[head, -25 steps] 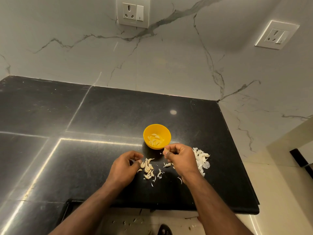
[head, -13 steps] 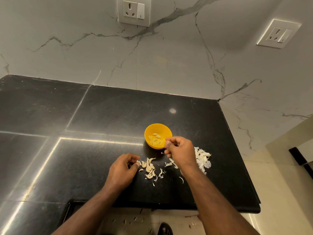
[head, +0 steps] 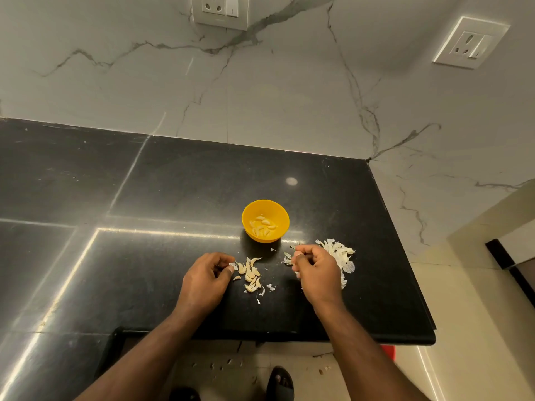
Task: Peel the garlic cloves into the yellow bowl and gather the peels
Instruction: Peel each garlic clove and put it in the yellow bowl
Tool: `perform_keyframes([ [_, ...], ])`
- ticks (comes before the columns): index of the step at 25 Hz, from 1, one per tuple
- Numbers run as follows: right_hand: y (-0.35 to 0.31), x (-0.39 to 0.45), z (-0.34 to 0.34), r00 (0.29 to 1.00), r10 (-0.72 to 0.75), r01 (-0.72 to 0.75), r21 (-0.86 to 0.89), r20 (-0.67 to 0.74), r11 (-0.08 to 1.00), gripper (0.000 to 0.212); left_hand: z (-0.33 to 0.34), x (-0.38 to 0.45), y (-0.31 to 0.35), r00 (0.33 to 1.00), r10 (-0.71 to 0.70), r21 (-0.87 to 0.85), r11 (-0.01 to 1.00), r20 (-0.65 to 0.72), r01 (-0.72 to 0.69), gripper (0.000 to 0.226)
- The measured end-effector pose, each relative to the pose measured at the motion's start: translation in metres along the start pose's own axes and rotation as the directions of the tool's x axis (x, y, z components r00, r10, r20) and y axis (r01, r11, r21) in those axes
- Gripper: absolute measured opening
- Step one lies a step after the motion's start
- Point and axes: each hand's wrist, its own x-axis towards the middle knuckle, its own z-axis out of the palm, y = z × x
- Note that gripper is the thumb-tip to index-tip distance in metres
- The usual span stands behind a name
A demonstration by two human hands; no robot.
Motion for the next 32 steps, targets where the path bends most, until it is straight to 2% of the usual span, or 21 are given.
perform_keyframes([
  [2, -0.003, -0.005, 0.006, 0.99, -0.024, 0.03, -0.046, 0.138, 0.999, 0.013, 0.0, 0.0, 0.0, 1.0, -0.003, -0.008, 1.0, 0.007, 0.003, 0.013],
  [6, -0.012, -0.021, 0.024, 0.896, -0.083, 0.216, -0.264, 0.435, 0.94, 0.022, -0.003, -0.001, -0.002, 1.0, 0.008, -0.008, 1.0, 0.011, -0.008, 0.013],
  [8, -0.013, -0.024, 0.032, 0.891, -0.108, 0.278, -0.341, 0.442, 0.898, 0.023, -0.005, -0.002, -0.001, 1.0, 0.011, -0.006, 1.0, 0.011, -0.011, 0.016],
  [11, -0.013, -0.016, 0.04, 0.926, -0.15, 0.296, -0.424, 0.346, 0.856, 0.026, -0.006, -0.002, -0.002, 1.0, 0.007, -0.006, 1.0, 0.023, -0.007, 0.017],
  [18, -0.02, -0.009, 0.055, 0.91, -0.124, 0.345, -0.556, 0.396, 0.756, 0.02, -0.006, -0.001, -0.003, 0.999, -0.013, 0.002, 1.0, 0.039, 0.013, 0.016],
  [23, -0.023, -0.012, 0.051, 0.921, -0.12, 0.314, -0.526, 0.37, 0.791, 0.01, -0.009, 0.001, 0.0, 0.999, -0.027, -0.036, 0.999, 0.039, 0.029, 0.016],
  [26, -0.025, -0.01, 0.039, 0.928, -0.105, 0.236, -0.35, 0.356, 0.907, 0.012, -0.01, 0.003, 0.009, 0.998, -0.007, -0.088, 0.996, 0.066, 0.013, 0.02],
  [32, -0.035, -0.007, 0.019, 0.933, -0.072, 0.113, -0.097, 0.352, 0.989, 0.018, 0.0, 0.007, 0.032, 0.961, 0.059, -0.213, 0.977, 0.27, 0.0, 0.012],
])
